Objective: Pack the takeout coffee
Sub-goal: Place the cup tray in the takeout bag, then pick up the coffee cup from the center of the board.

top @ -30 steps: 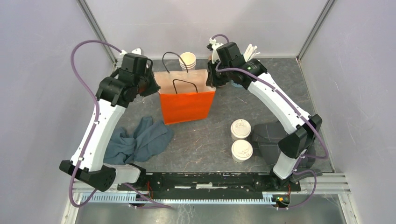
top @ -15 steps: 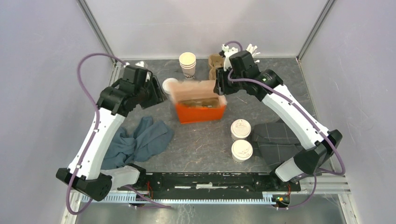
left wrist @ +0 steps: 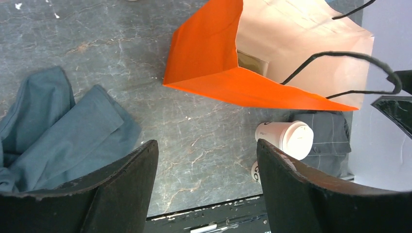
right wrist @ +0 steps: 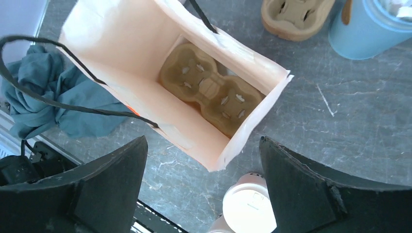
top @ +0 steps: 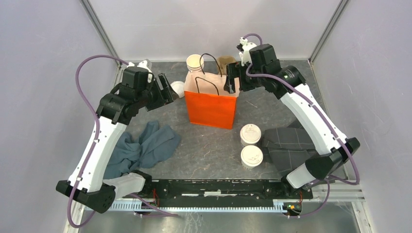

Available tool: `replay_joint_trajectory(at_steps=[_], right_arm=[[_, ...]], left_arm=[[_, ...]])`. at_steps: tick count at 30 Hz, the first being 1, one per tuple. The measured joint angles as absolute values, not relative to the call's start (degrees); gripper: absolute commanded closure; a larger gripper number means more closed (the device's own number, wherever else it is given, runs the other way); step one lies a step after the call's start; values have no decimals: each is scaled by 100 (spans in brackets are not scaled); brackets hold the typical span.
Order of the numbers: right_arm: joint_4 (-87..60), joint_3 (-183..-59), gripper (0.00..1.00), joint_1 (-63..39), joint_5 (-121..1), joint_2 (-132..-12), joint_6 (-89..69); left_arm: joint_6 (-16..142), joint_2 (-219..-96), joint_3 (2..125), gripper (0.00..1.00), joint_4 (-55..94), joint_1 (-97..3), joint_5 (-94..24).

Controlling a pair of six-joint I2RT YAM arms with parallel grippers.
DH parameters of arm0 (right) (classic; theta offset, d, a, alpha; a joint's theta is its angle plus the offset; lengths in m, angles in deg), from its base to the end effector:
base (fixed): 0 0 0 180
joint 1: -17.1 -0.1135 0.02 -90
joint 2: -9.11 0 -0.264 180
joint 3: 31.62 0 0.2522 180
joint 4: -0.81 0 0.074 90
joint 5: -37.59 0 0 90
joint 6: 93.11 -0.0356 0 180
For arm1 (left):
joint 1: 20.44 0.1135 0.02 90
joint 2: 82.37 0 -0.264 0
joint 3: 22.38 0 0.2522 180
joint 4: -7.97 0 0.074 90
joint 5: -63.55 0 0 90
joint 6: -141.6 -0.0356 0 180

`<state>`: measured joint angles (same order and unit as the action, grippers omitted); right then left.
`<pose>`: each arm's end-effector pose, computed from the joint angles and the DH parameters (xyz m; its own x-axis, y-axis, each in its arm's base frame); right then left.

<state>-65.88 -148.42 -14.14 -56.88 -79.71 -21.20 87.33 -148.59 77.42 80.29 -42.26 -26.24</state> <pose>0.2745 0.1697 0.4273 -0.6850 -0.0534 -0.7266 -0.3749 0.8810 0.2886 0.1942 -0.0776 0.4260 -0.6871 -0.3539 -0.6345 -0.0397 0.8903 -0.4536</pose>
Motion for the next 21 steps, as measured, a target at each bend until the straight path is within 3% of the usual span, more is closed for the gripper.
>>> replay_joint_trajectory(at_steps=[1, 7, 14, 21], right_arm=[[-6586, -14855, 2, -1414, -5666, -7894, -2093], [-6472, -14630, 2, -1412, -5194, -7254, -1774], [-6737, -12897, 2, -1388, -4506, -5731, -1438], [-7069, -11450, 2, -1460, -4668, -5683, -1634]], left_arm=[[8735, -14867, 7733, 21, 7972, -4226, -2659], [8735, -15335, 8057, 23, 7850, -4226, -2620], [8735, -16273, 8774, 24, 7537, -4200, -2596], [8781, -16588, 8765, 23, 7365, -4189, -2552]])
